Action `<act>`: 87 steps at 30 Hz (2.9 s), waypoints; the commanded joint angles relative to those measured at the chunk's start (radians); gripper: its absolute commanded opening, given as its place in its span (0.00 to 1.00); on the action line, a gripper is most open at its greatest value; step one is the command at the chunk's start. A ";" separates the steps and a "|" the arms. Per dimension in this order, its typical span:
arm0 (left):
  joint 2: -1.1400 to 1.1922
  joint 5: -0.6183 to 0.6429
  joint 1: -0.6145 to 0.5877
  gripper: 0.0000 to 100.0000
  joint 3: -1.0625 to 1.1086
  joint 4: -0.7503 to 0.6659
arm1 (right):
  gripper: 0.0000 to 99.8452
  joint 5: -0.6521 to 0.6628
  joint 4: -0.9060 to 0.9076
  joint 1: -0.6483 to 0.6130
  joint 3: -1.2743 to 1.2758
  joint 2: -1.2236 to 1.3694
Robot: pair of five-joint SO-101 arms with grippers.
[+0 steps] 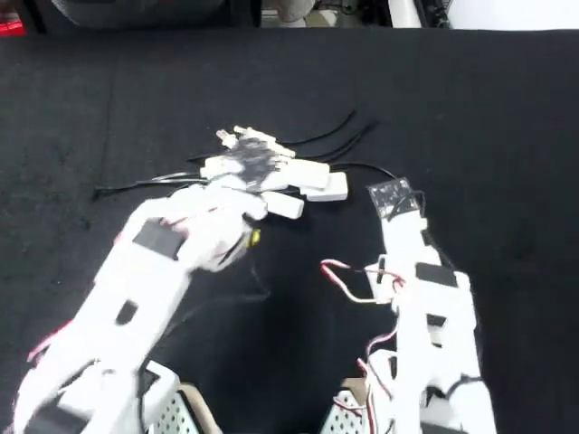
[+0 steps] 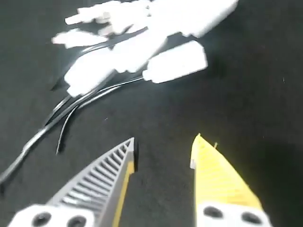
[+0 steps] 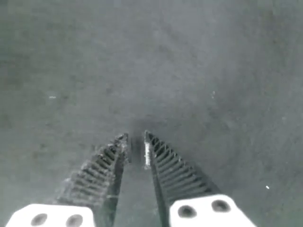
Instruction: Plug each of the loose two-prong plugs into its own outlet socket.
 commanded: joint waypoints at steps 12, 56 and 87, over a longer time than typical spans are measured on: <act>0.328 -0.279 0.137 0.23 -0.168 -0.186 | 0.06 -0.017 -0.055 0.069 -0.082 0.099; 0.499 -0.368 0.077 0.17 -0.125 -0.276 | 0.06 -0.014 -0.057 0.061 -0.081 0.097; 0.870 -0.568 0.108 0.09 -0.467 -0.009 | 0.06 0.014 -0.066 0.061 -0.081 0.097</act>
